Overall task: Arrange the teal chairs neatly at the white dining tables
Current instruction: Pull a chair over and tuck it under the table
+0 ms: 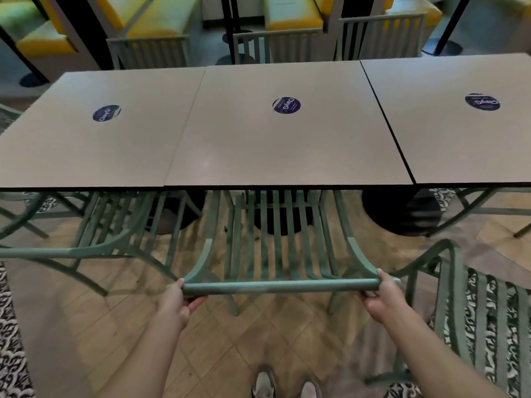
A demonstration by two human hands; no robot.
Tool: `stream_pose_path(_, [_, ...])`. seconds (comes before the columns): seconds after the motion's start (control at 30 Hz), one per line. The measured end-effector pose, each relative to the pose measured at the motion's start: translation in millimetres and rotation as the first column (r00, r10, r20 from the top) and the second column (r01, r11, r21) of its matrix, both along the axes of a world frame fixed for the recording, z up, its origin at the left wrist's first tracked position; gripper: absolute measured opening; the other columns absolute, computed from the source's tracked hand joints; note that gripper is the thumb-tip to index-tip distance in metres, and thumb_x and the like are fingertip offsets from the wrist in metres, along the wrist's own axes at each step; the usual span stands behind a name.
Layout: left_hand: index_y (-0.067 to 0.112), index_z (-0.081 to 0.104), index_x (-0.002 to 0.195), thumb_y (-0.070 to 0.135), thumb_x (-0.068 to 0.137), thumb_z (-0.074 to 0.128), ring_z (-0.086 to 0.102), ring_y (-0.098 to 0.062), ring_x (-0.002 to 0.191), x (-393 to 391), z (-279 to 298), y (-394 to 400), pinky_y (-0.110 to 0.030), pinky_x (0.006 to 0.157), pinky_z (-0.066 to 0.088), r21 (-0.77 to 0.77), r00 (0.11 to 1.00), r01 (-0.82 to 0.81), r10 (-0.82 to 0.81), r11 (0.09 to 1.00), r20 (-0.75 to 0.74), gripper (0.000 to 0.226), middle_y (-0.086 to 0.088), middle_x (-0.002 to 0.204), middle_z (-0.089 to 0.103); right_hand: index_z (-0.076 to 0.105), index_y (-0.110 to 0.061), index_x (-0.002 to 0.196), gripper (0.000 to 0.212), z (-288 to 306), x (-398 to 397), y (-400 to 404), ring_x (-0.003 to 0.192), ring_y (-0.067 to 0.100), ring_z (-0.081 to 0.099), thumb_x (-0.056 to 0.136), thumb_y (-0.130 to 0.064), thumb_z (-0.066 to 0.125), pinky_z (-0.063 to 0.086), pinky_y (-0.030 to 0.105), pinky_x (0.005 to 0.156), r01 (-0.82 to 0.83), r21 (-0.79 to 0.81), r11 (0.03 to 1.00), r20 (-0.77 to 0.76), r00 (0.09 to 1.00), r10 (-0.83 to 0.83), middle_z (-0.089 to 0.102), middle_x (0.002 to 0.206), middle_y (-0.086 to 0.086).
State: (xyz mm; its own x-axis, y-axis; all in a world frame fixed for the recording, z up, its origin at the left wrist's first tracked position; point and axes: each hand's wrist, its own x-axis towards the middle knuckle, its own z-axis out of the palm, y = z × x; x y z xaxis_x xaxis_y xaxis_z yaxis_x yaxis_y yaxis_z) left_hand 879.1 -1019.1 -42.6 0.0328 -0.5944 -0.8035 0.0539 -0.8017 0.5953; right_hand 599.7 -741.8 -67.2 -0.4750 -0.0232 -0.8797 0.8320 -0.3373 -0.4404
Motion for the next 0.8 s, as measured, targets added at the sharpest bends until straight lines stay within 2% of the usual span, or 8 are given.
stream_pose_path(0.07, [0.000,0.037,0.139,0.016,0.102,0.043,0.048,-0.042,0.125,-5,0,-8,-0.053,0.095,0.046,0.008,1.000,0.008,-0.007,1.000,-0.016,0.041,-0.027,0.138,0.046,0.039,-0.009,0.138,0.050,-1,-4,-6,0.107,0.032,0.057,0.094,-0.025,0.058,0.048,0.044,0.097,0.002,0.005,1.000,-0.003,1.000,-0.002,0.053,0.130,0.018])
stream_pose_path(0.17, [-0.001,0.037,0.138,0.016,0.102,0.044,0.048,-0.042,0.126,-14,1,-16,-0.054,0.100,0.043,0.015,1.000,0.021,-0.021,1.000,-0.023,0.041,-0.027,0.136,0.047,0.040,-0.009,0.138,0.051,-2,-10,-11,0.095,0.030,0.060,0.094,-0.026,0.058,0.050,0.043,0.088,0.000,0.011,1.000,-0.011,1.000,0.000,0.054,0.130,0.018])
stream_pose_path(0.33, [-0.002,0.036,0.139,0.017,0.102,0.044,0.048,-0.041,0.125,-30,-3,-28,-0.052,0.089,0.047,0.016,0.999,0.051,-0.051,0.999,-0.017,0.042,-0.028,0.137,0.046,0.039,-0.011,0.138,0.049,1,-22,-22,0.109,0.031,0.057,0.095,-0.026,0.057,0.049,0.045,0.094,0.007,0.039,0.999,-0.023,1.000,-0.007,0.053,0.132,0.016])
stream_pose_path(0.4, [-0.002,0.036,0.139,0.017,0.102,0.044,0.050,-0.041,0.123,-36,-6,-31,-0.051,0.088,0.047,0.015,0.998,0.051,-0.051,0.999,-0.020,0.042,-0.027,0.136,0.047,0.038,-0.012,0.139,0.050,2,-26,-25,0.113,0.031,0.056,0.095,-0.026,0.057,0.049,0.044,0.091,0.012,0.044,0.999,-0.021,1.000,-0.011,0.053,0.132,0.016])
stream_pose_path(0.47, [-0.001,0.036,0.139,0.017,0.102,0.045,0.051,-0.040,0.122,-41,-6,-34,-0.051,0.089,0.048,0.026,0.998,0.053,-0.053,0.998,-0.032,0.043,-0.026,0.134,0.048,0.037,-0.013,0.140,0.052,2,-31,-27,0.108,0.031,0.056,0.094,-0.026,0.057,0.049,0.043,0.087,0.014,0.051,0.999,-0.023,1.000,-0.013,0.051,0.133,0.016])
stream_pose_path(0.63, [0.001,0.037,0.138,0.018,0.100,0.049,0.053,-0.043,0.117,-53,-10,-44,-0.048,0.077,0.052,0.040,0.998,0.056,-0.055,0.998,-0.032,0.044,-0.028,0.133,0.049,0.035,-0.015,0.142,0.056,1,-47,-31,0.084,0.030,0.056,0.093,-0.026,0.060,0.050,0.043,0.085,0.019,0.060,0.998,-0.035,0.999,-0.017,0.051,0.122,0.015])
stream_pose_path(0.73, [0.002,0.036,0.138,0.018,0.100,0.049,0.055,-0.042,0.112,-59,-14,-44,-0.048,0.077,0.052,0.046,0.999,0.041,-0.040,0.998,-0.025,0.044,-0.027,0.131,0.049,0.035,-0.017,0.142,0.056,1,-53,-32,0.094,0.030,0.056,0.093,-0.026,0.060,0.050,0.044,0.090,0.032,0.080,0.996,-0.023,0.999,-0.030,0.049,0.119,0.014])
stream_pose_path(0.8, [0.001,0.036,0.138,0.018,0.100,0.049,0.056,-0.041,0.109,-60,-15,-44,-0.048,0.076,0.052,0.043,0.999,0.038,-0.037,0.998,-0.020,0.044,-0.027,0.131,0.049,0.036,-0.017,0.142,0.056,1,-52,-34,0.091,0.029,0.056,0.093,-0.027,0.060,0.050,0.042,0.086,0.033,0.080,0.996,-0.030,0.999,-0.031,0.050,0.117,0.014])
